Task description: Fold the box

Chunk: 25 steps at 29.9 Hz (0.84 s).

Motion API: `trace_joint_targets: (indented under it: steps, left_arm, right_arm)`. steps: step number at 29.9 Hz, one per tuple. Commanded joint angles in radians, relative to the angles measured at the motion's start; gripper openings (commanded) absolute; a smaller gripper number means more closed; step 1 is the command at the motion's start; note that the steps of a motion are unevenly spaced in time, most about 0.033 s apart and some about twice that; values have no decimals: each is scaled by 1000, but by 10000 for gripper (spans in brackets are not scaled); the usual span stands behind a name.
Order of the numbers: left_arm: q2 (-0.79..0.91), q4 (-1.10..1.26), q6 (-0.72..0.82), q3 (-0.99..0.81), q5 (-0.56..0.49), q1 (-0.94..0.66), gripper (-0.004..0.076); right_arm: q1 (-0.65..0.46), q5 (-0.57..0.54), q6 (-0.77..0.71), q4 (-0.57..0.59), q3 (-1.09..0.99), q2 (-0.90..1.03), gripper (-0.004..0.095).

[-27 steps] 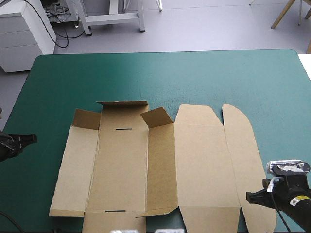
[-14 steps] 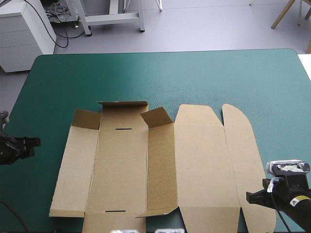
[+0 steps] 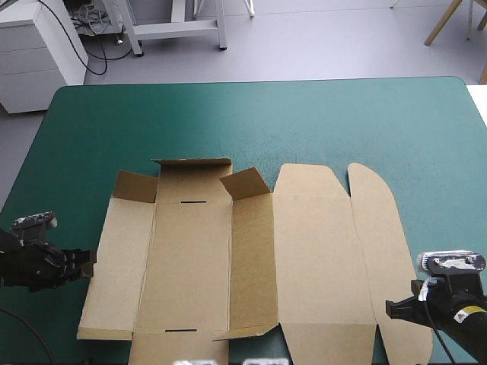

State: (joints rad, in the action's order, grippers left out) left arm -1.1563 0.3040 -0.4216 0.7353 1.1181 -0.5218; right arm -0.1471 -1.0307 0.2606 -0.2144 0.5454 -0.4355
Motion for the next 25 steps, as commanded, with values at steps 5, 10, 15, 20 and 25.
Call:
trace_joint_targets:
  steps: [5,10,15,20,25]
  left_arm:
    - [14,107,-71,-65,-62,0,435]
    - [14,163,-124,-105,-56,0,405]
    - [14,180,-147,-117,-38,0,239]
    - [14,180,-158,-117,-25,0,-6]
    - [14,180,-158,-117,-17,0,-10]
  right_arm:
    - [-6,54,7,-10,25,-7,-19]
    - [-6,54,7,-10,25,-7,-19]
    - [-6,54,7,-10,25,-7,-19]
    - [-6,54,7,-10,25,-7,-19]
    - [-6,54,7,-10,25,-7,-19]
